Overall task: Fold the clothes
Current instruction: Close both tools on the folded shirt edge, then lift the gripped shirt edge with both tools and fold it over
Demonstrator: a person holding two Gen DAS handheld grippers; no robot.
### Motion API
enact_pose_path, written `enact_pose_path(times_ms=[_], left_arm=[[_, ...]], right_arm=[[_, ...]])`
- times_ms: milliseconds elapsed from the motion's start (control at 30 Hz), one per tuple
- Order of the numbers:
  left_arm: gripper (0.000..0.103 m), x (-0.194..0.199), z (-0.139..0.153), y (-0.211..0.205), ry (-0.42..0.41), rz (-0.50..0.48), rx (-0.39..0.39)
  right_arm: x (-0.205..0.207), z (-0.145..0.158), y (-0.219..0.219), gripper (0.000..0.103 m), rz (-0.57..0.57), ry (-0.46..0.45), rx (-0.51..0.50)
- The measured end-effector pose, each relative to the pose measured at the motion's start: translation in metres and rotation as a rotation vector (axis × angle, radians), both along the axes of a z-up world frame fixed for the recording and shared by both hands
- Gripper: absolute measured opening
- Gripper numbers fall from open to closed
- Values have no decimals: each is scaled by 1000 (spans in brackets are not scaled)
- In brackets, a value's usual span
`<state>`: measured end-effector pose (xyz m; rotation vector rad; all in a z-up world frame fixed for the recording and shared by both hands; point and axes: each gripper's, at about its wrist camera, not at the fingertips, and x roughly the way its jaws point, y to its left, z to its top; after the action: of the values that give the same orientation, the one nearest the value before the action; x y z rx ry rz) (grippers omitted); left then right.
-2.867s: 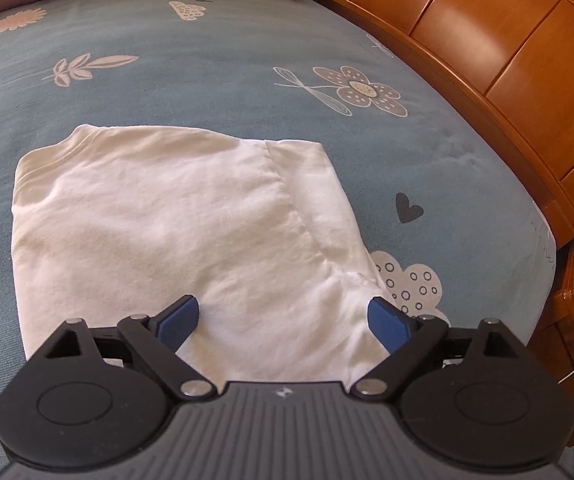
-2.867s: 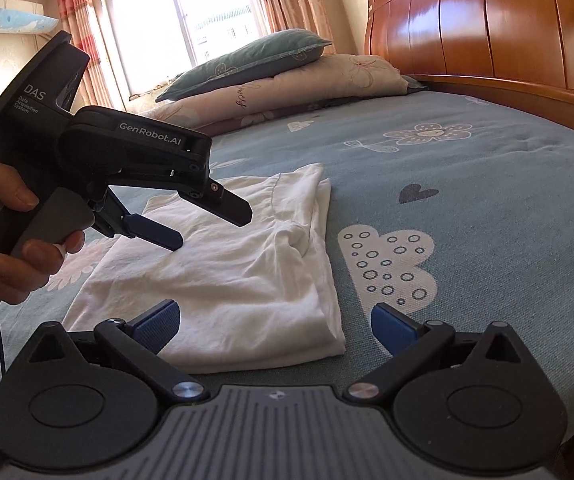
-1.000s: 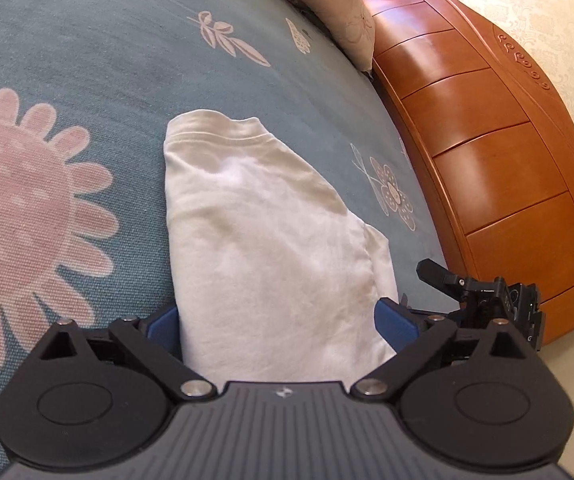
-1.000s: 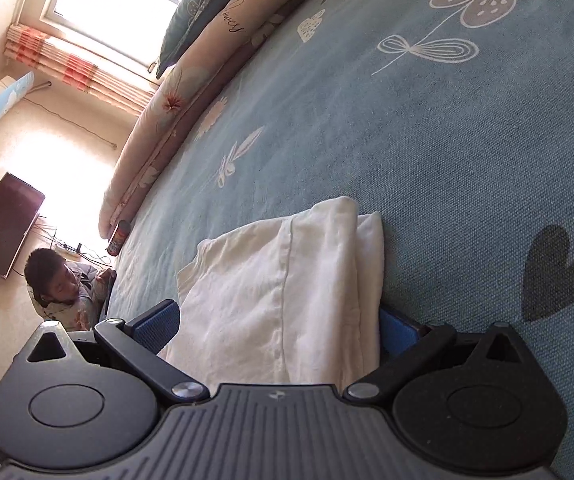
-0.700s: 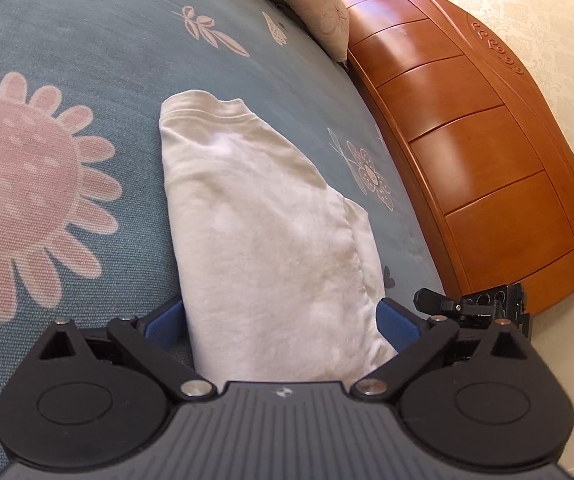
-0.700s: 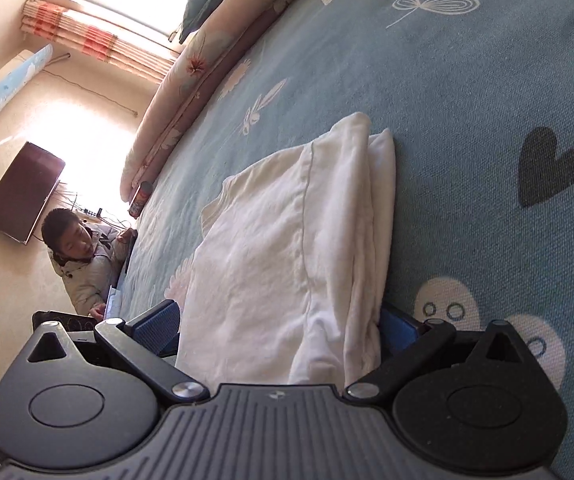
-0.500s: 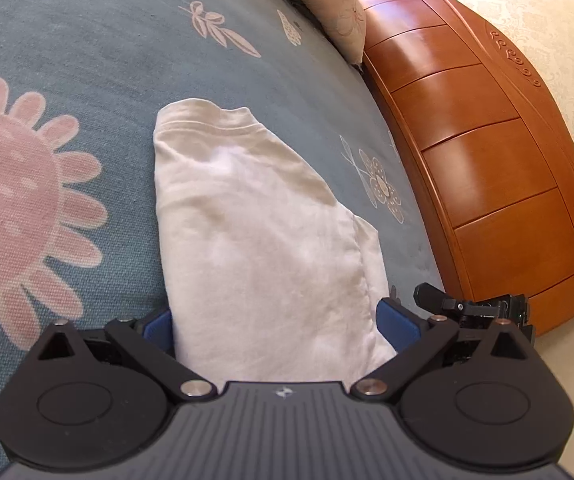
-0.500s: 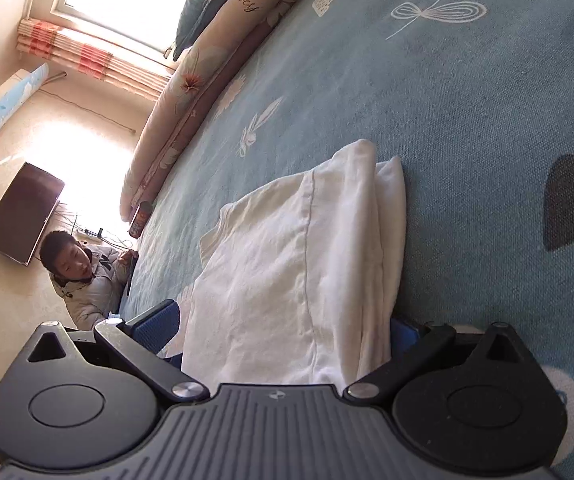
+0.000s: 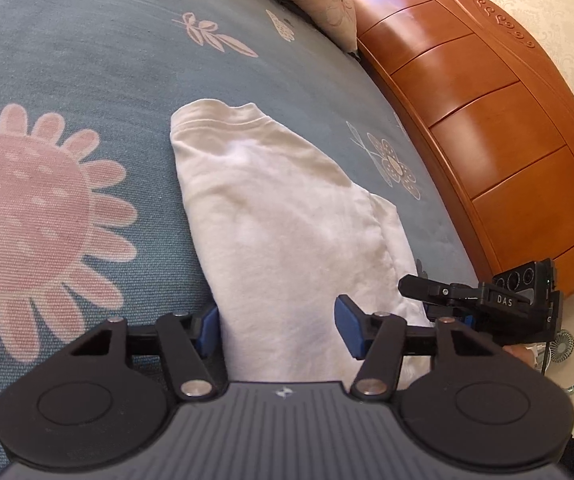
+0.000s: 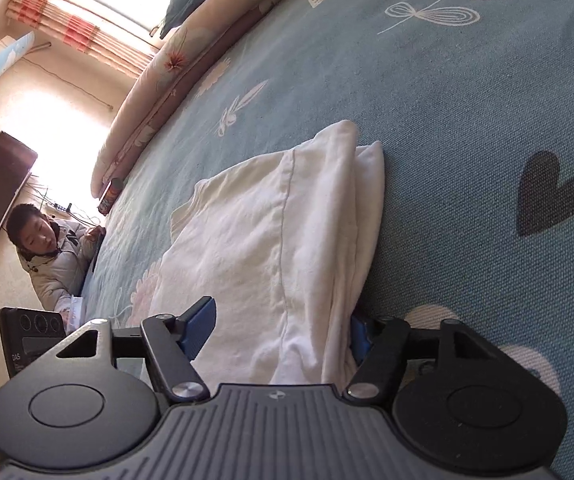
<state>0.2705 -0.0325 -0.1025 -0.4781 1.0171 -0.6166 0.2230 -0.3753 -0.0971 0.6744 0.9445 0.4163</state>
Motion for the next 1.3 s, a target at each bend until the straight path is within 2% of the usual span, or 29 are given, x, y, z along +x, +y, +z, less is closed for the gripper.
enact_pose_path(times_ms=[33, 67, 233, 333, 400, 467, 667, 800, 1067, 1300], left_arm=[[42, -1, 0, -1, -1, 10, 16], [41, -1, 1, -1, 2, 21, 25], [38, -4, 7, -9, -11, 48, 83], [34, -6, 15, -9, -31, 46, 67], [23, -8, 21, -7, -45, 45, 56], [19, -11, 28, -7, -62, 42, 53], [17, -20, 51, -30, -140, -10, 77], [17, -19, 62, -52, -167, -37, 63], [17, -14, 75, -135, -210, -154, 46], [17, -11, 69, -213, -216, -250, 44]], right_arm=[[-2, 2, 2, 38, 0, -9, -21], [-3, 5, 4, 33, 1, -17, -43], [-11, 17, 13, 29, 3, -60, -150], [-16, 24, 19, 22, 4, -85, -215], [-20, 29, 23, 20, 4, -102, -258], [-23, 34, 26, 19, 5, -120, -294], [-32, 58, 25, 18, -17, -188, -333], [-41, 75, 7, 18, -51, -221, -358], [-66, 97, -59, 18, -168, -254, -452], [-77, 97, -121, 17, -252, -230, -559]])
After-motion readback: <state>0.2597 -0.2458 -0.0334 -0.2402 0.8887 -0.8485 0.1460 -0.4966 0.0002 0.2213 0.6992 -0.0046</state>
